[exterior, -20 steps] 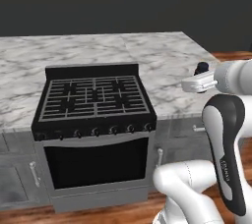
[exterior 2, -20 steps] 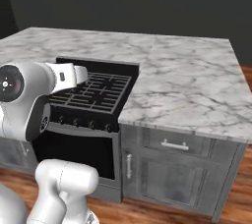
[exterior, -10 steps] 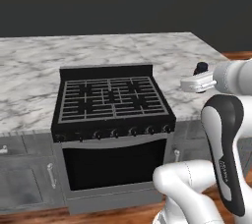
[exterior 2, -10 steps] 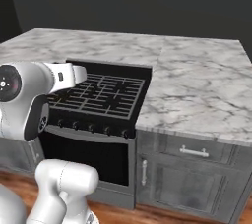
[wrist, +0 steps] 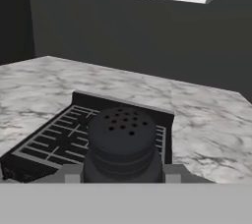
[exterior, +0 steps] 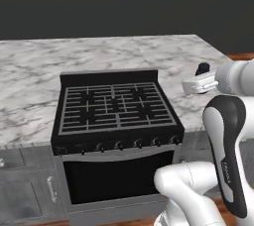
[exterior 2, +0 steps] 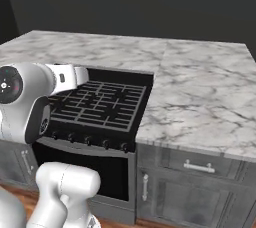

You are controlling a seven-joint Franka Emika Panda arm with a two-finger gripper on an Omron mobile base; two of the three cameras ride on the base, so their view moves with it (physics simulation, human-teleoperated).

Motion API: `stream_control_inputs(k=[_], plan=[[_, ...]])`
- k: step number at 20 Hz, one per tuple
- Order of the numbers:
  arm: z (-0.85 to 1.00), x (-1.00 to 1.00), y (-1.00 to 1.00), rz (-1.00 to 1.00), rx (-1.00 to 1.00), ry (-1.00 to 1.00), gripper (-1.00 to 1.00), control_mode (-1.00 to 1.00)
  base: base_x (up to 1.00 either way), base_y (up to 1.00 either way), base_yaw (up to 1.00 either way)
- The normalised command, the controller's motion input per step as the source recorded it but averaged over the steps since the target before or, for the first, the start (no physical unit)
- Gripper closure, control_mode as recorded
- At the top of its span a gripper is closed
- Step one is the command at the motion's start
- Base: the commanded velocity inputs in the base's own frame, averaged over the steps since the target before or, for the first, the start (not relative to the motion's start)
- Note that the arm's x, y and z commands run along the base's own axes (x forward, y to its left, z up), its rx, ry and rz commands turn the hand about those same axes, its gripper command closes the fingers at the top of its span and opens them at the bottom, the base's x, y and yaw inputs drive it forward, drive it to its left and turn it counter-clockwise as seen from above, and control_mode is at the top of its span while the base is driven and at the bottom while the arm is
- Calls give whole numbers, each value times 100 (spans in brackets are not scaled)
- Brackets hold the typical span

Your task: Take 2 condiments from the cabinet and move them on the counter near the stove.Make sure the condiments are lined up with each other, next to each other.

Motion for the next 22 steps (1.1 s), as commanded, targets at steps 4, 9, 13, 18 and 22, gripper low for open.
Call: stream_control_inputs(k=[4,9,13,18,22], plan=[[0,0,0,0,0,0,100,100,48,0,0],[0,0,0,0,0,0,100,100,51,0,0],[0,0,0,0,0,0,100,100,55,0,0],[0,0,0,0,0,0,100,100,52,0,0],[0,0,0,0,0,0,100,100,53,0,0]])
